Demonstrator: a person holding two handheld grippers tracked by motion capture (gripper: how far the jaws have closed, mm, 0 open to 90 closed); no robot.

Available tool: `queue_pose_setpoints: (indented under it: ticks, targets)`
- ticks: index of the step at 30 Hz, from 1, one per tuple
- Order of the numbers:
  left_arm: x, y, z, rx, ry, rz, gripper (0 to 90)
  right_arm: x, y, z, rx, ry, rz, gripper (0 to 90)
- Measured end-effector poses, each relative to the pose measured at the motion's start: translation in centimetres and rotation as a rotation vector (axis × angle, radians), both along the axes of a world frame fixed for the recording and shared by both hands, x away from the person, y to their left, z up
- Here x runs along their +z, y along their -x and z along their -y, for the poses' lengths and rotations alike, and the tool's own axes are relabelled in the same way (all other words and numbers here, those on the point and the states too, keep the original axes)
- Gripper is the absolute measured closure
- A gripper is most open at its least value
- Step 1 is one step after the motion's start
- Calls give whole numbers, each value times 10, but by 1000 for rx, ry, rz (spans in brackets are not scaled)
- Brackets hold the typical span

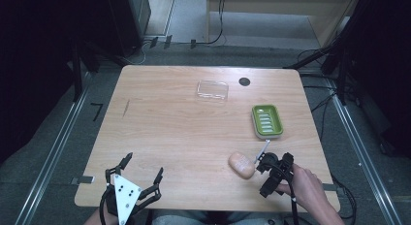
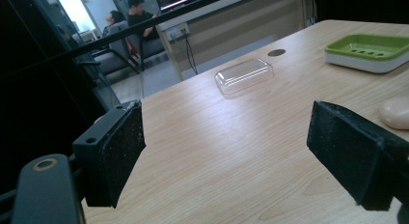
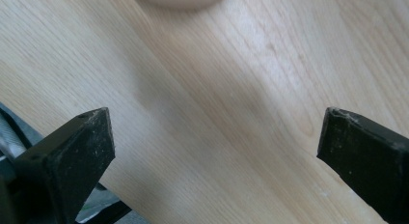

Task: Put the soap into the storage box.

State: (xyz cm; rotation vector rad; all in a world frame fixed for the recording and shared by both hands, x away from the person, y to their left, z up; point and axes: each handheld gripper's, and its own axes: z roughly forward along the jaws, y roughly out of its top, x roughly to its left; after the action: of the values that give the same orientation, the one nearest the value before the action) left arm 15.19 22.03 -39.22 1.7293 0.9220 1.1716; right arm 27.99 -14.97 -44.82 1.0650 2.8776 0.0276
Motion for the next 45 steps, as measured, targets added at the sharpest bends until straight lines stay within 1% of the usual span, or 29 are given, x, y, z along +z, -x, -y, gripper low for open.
queue_pose_setpoints:
  ticks: [2,3,5,6,9,10,12,14,17,18,19,23,26,27,32,33,34,36,38,40,43,45]
  targets:
    - [0,0,0,1,1,0,139,0,-2,-3,-3,-8,-17,0]
    - [0,0,0,1,4,0,139,0,-3,-4,1,-1,-17,0]
    - [0,0,-1,2,6,1,139,0,-5,-7,-1,-13,-20,0]
    - [0,0,-1,3,7,1,139,0,-5,-7,7,-12,-24,0]
    - [0,0,-1,3,5,1,139,1,-7,-10,5,-19,-23,0]
    - [0,0,-1,3,6,2,139,2,-10,-13,14,-24,-18,0]
    - [0,0,-1,3,7,3,139,3,-12,-16,8,-41,-20,0]
    - [0,0,-1,5,14,5,139,4,-13,-18,12,-38,-14,0]
    - [0,1,-3,9,17,3,139,4,-18,-25,-3,-47,-22,0]
    - [0,1,-3,9,20,4,138,4,-19,-26,4,-45,-21,0]
    - [0,1,-3,9,20,4,138,4,-20,-28,4,-55,-19,0]
    - [0,1,-3,8,16,5,139,4,-26,-34,-1,-66,-26,0]
    - [0,1,-2,7,16,8,138,3,-28,-37,5,-64,-27,0]
    - [0,1,-2,7,16,8,139,2,-30,-41,10,-62,-29,0]
    - [0,1,-2,7,17,7,139,0,-36,-47,3,-58,-37,0]
    - [0,1,-3,8,17,8,138,-2,-41,-51,-3,-60,-27,0]
    - [0,1,-3,8,16,8,139,-3,-43,-52,-3,-60,-32,0]
    - [0,2,-3,9,16,9,139,-4,-45,-54,0,-59,-21,0]
    - [0,2,-3,9,16,8,139,-5,-49,-56,-2,-58,-36,0]
    - [0,2,-3,8,16,9,139,-8,-53,-58,-2,-55,-36,0]
    - [0,1,-3,8,15,8,139,-9,-55,-62,8,-53,-38,0]
    - [0,2,-3,8,16,10,139,-10,-56,-64,5,-51,-32,0]
